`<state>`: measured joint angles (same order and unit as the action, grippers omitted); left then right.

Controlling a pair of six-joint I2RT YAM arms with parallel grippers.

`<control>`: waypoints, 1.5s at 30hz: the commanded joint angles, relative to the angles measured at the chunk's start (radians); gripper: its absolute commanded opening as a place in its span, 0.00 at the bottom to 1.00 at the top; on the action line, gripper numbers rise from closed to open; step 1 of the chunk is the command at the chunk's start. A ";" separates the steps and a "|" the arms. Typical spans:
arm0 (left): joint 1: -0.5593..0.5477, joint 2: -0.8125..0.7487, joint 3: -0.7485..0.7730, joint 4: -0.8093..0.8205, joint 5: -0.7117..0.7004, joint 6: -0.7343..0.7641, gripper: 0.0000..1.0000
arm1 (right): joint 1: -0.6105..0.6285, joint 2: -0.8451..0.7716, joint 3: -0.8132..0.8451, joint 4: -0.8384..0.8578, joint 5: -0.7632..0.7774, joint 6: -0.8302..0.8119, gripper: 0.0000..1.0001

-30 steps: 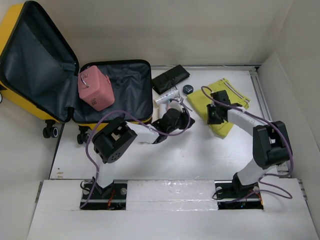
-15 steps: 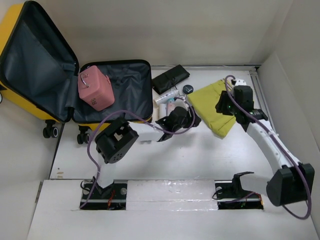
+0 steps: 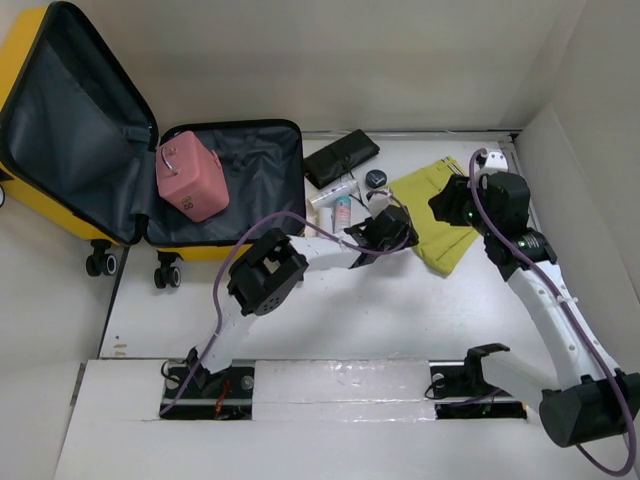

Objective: Pack the luggage

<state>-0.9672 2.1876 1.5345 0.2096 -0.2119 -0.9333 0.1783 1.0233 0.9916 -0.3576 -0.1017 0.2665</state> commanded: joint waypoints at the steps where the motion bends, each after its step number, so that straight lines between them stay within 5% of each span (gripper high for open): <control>1: 0.001 0.011 0.050 -0.073 -0.034 -0.071 0.59 | 0.010 -0.048 0.028 0.048 -0.049 0.004 0.51; 12: 0.030 0.184 0.229 -0.179 -0.006 -0.156 0.56 | 0.020 -0.098 0.009 0.098 -0.112 0.004 0.51; 22: 0.041 0.221 0.273 -0.156 -0.024 -0.225 0.43 | 0.020 -0.120 0.009 0.154 -0.159 0.022 0.51; 31: 0.087 0.242 0.268 -0.030 0.054 -0.110 0.00 | 0.029 -0.153 0.019 0.145 -0.199 0.031 0.51; 38: 0.096 0.212 0.321 0.067 0.227 0.082 0.00 | 0.029 -0.175 0.050 0.135 -0.208 0.031 0.52; 41: 0.107 0.238 0.609 -0.160 0.318 0.272 0.00 | 0.029 -0.175 0.050 0.158 -0.208 0.031 0.52; 45: 0.157 0.106 0.684 -0.291 0.362 0.448 0.00 | 0.038 -0.166 0.059 0.180 -0.228 0.042 0.52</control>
<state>-0.8474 2.4672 2.1128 -0.0166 0.0639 -0.6949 0.1989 0.8612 1.0016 -0.2562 -0.3008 0.2943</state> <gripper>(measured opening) 0.036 0.523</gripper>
